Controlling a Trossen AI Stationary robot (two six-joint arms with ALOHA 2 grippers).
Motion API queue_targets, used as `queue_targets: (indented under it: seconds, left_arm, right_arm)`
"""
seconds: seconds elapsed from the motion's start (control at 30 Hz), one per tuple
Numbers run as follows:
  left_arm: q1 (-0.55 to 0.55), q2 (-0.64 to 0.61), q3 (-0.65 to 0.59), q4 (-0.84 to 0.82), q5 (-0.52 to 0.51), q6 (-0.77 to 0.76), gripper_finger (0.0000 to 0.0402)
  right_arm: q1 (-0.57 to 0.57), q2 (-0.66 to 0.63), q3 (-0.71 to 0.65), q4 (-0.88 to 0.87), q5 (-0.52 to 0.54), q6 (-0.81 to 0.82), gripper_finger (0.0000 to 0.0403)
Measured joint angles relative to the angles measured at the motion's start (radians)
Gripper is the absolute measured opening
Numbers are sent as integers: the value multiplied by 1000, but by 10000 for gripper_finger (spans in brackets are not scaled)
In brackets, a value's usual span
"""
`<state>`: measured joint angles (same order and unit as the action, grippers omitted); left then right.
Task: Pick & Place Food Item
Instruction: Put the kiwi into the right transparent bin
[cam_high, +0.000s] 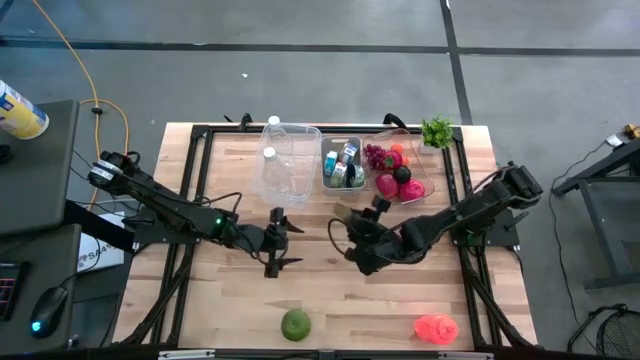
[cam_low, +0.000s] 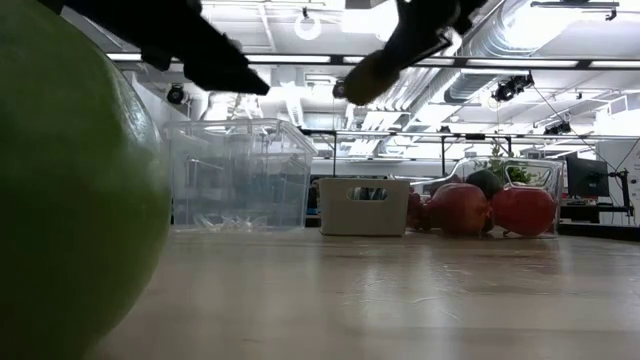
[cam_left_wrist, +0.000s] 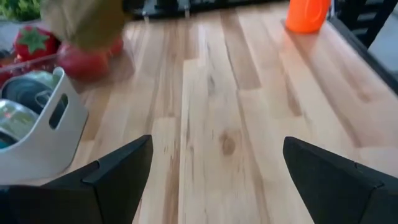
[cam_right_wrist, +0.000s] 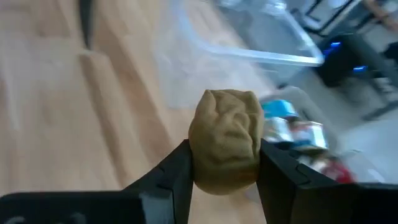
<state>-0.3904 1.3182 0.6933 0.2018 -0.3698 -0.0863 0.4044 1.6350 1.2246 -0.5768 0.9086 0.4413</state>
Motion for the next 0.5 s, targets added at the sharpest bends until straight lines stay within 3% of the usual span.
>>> queue_targets:
  seconds: [0.1,0.27,0.5]
  left_arm:
    - [-2,0,0,-23,3,-1,351]
    - [-17,0,0,-23,13,-76,351]
    - [-21,0,0,-22,13,-123,351]
  right_arm:
    - [9,-23,-1,-93,91,67,124]
    - [-7,-76,-1,-380,233,317,121]
    - [-99,-172,-1,-762,177,713,129]
